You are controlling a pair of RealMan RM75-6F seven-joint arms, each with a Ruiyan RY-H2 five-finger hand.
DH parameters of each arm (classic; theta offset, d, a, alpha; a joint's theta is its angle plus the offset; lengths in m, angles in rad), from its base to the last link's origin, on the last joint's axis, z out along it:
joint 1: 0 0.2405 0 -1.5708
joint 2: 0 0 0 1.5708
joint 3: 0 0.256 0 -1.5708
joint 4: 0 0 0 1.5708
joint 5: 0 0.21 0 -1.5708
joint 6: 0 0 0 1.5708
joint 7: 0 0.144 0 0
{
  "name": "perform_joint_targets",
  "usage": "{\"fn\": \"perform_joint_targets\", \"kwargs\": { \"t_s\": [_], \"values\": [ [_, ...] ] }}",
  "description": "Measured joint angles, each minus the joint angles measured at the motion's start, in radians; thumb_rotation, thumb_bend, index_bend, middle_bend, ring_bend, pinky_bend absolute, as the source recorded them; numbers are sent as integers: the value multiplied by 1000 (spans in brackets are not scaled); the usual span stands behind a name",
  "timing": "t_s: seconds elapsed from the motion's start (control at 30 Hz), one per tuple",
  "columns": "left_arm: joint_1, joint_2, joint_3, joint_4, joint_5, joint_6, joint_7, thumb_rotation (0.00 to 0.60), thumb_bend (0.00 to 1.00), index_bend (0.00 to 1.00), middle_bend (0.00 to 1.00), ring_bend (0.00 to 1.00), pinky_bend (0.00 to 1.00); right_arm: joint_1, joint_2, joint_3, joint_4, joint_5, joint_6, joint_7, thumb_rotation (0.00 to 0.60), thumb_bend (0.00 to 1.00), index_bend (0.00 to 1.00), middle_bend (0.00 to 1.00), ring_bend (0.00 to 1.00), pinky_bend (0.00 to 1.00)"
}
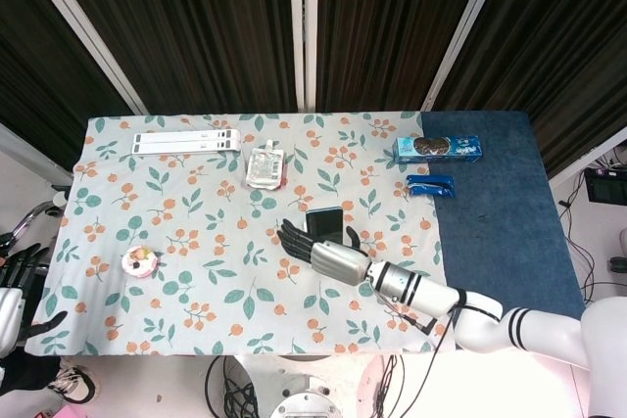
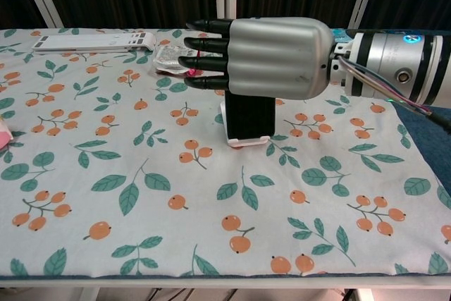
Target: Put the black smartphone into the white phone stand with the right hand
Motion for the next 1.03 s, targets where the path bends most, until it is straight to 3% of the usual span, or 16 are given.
{"fn": "perform_joint_targets", "kwargs": {
  "t_s": [0.13,0.33,0.4,0.6,0.87,1.03],
  "values": [
    [2,0,-1,1,1,5,-3,600,0,109,77,91,209,-39,45,5,-50,4,85,35,600,23,0,0,0,0],
    [3,-1,1,1,2,5,1,600,0,109,77,91,209,-183,136,-6,-108,34,335,208,600,78,0,0,0,0],
    [2,-2,1,-3,3,4,6,600,0,109,77,91,209,-252,167,-16,-128,77,418,309,600,78,0,0,0,0],
    [0,-8,-5,-16,11,17,30,600,0,107,77,91,209,-443,226,-54,-160,241,524,699,600,129,0,0,0,0],
    [-14,6,-7,-39,26,10,55,599,0,107,77,91,209,-690,196,-89,-34,440,612,1203,600,130,0,0,0,0],
    [-21,6,-6,-38,36,10,71,597,0,107,77,91,209,-771,139,-84,92,500,635,1298,600,132,0,0,0,0]
  ]
}}
